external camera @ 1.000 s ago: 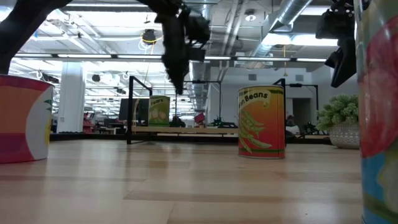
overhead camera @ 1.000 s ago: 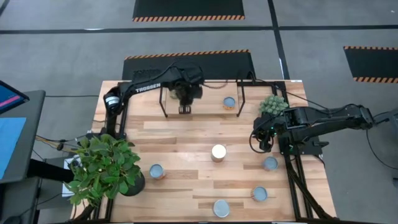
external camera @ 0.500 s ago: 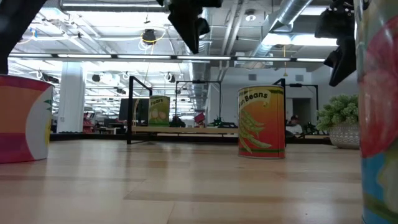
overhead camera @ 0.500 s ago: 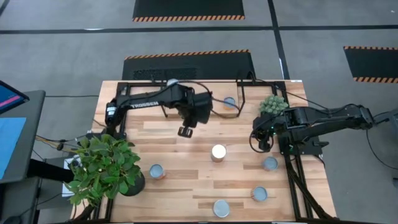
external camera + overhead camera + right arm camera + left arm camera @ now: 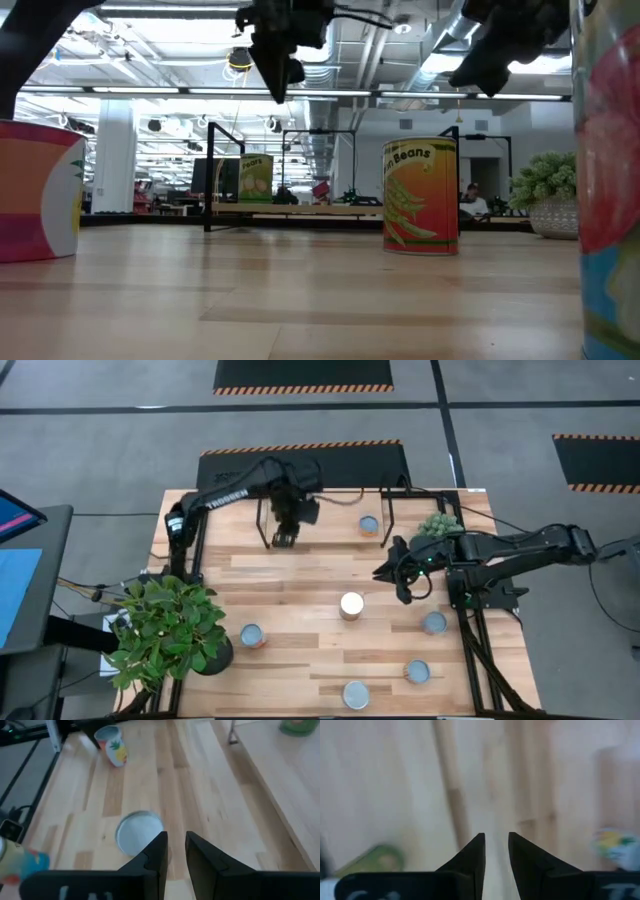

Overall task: Pick and place cans onto a shelf
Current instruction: Put the canned green beans on the shelf

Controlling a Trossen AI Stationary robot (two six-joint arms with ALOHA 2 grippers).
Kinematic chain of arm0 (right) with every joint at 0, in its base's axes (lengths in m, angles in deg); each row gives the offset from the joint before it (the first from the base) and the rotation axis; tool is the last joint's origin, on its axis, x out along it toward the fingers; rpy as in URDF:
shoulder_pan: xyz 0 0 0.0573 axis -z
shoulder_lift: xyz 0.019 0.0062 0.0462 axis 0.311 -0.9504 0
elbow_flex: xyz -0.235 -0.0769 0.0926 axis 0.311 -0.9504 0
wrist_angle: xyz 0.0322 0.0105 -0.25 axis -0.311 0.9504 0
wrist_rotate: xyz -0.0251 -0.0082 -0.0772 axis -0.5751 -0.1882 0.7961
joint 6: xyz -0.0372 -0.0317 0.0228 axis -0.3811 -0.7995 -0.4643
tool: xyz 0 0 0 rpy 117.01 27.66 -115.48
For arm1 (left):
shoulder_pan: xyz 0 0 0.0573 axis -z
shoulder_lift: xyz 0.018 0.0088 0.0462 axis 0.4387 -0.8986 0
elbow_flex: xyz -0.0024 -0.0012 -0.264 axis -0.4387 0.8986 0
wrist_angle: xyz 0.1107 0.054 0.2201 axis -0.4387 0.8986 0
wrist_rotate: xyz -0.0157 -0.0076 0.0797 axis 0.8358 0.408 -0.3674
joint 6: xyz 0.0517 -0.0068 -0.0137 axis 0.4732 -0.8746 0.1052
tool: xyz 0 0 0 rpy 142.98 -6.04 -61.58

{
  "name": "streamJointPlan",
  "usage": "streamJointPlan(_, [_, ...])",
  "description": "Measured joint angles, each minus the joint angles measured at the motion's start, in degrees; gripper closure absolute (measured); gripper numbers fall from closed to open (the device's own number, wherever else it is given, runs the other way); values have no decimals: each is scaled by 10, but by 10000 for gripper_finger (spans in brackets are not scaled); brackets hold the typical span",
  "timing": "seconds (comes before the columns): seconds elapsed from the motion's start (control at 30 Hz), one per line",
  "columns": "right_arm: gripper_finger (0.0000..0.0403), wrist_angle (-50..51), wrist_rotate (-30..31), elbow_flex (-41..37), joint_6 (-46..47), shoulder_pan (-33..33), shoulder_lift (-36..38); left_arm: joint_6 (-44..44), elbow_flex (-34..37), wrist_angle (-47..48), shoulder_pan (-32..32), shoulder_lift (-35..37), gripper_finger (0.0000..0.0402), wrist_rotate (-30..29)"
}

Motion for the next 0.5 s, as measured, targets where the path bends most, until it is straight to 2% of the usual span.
streamJointPlan(0.07, [308,23,-21,17,-17,0,-17,18,0,0,-22,1,329,61])
streamJointPlan(0.13, [308,34,-28,40,-36,0,-47,32,6,-4,-37,0,330,97])
streamJointPlan(0.33, [308,116,-28,113,-89,6,-135,60,63,-6,-45,0,353,112])
streamJointPlan(0.5, [308,161,-28,162,-100,9,-189,85,150,-2,-55,15,381,136])
